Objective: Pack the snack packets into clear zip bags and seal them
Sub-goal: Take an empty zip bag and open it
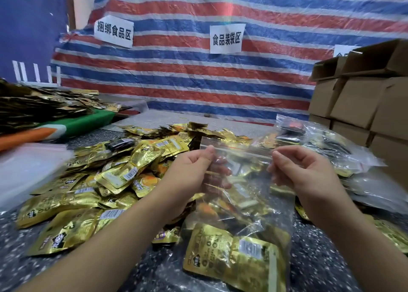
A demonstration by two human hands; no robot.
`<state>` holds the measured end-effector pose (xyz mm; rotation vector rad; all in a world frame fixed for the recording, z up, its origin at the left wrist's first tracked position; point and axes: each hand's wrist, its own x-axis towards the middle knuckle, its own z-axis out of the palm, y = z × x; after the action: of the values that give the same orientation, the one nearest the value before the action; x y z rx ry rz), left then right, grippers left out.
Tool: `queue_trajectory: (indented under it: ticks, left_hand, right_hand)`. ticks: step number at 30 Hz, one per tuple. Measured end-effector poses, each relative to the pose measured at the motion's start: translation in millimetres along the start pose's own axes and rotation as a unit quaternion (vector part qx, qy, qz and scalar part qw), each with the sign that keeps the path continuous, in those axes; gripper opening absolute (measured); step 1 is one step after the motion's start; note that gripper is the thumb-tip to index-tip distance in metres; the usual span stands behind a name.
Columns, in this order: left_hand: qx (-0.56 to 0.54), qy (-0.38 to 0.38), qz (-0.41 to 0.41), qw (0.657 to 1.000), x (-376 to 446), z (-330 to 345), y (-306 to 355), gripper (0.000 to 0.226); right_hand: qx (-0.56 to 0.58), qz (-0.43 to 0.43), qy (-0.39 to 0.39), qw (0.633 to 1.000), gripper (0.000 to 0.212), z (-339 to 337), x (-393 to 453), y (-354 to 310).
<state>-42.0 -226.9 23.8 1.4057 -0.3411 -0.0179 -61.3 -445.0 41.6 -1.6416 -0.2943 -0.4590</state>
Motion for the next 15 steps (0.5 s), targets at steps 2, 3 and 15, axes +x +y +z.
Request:
queue_trajectory:
  ticks: [2, 3, 15]
  left_hand:
    - [-0.003, -0.003, -0.005, 1.0, 0.0, 0.8, -0.7, 0.04]
    - [0.0, -0.002, -0.007, 1.0, 0.7, 0.4, -1.4, 0.039]
    - [0.069, 0.036, -0.016, 0.997, 1.2, 1.5, -10.6, 0.03]
  right_hand:
    - [0.007, 0.012, 0.023, 1.0, 0.013, 0.7, 1.5, 4.0]
    - [0.001, 0.015, 0.03, 0.999, 0.009, 2.1, 2.0, 6.1]
    - [-0.229, -0.107, 0.081, 0.964, 0.015, 8.2, 0.4, 6.4]
